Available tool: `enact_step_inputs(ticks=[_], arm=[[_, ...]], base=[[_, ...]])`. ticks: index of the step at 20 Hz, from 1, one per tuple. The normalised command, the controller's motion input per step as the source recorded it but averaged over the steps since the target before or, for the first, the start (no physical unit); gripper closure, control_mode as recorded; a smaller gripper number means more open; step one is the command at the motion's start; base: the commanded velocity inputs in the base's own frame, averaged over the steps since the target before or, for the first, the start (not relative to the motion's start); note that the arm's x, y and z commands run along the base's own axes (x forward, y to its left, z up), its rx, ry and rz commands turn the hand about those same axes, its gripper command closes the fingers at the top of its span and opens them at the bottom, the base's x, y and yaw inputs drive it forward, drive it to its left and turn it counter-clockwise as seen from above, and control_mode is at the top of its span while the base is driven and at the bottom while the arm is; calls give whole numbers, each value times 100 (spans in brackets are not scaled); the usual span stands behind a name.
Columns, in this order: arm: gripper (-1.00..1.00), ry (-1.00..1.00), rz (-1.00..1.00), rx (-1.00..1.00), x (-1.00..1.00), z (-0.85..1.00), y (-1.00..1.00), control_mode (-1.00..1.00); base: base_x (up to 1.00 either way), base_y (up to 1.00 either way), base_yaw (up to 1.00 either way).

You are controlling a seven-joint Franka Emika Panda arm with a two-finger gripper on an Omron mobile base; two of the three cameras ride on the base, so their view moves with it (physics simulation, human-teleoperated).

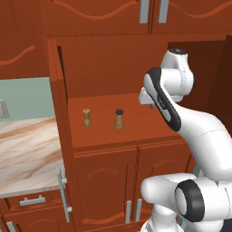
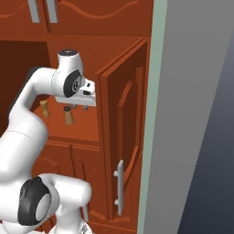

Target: Take 2 condiments from the cabinet and move them on the counter near the stove.Make sure the condiments are lined up with each other, next to each other.

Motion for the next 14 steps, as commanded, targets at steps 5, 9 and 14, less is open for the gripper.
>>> enact_step_inputs(ticks=[5,9,14], arm=[[-100,0,13,0,-20,-3,0,-100],[-100,-4,47,1,-24,-26,3,-100],[-100,-18,26,2,0,-25,29,-100]], base=[[0,0,0],[0,0,0],[0,0,0]])
